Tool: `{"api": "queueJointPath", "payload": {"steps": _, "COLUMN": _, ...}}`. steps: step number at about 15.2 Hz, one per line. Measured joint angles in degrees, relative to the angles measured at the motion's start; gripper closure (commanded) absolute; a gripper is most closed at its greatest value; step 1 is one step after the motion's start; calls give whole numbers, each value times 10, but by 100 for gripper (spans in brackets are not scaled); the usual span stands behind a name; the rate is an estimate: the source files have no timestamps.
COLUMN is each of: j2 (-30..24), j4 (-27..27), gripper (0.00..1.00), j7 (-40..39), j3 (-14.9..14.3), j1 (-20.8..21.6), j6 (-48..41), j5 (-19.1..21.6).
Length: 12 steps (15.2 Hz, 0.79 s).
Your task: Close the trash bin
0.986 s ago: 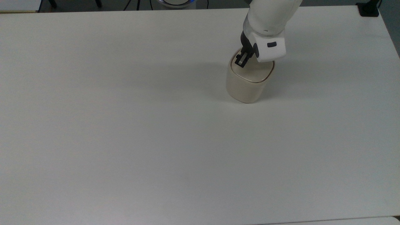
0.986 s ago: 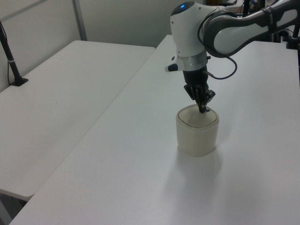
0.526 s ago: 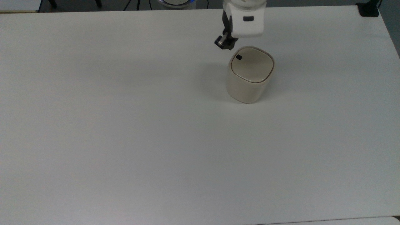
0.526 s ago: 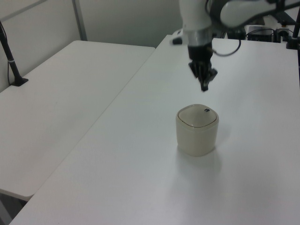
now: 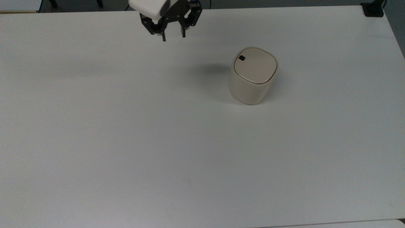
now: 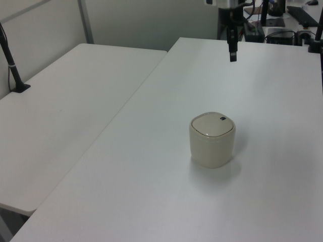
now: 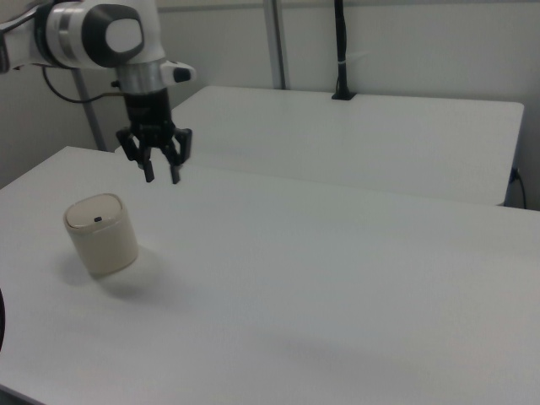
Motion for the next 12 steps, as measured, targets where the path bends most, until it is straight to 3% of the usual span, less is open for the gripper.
{"api": "queueJointPath", "payload": {"steps": 6, "j2": -10, "j4": 0, "gripper": 0, "j7": 28, "j3": -23, "j1": -43, "j6": 0, "j5": -4}}
{"api": "queueJointPath", "payload": {"steps": 12, "j2": -13, "j4": 9, "gripper": 0, "j7": 49, "j3": -48, "j1": -52, "j6": 1, "j5": -5}}
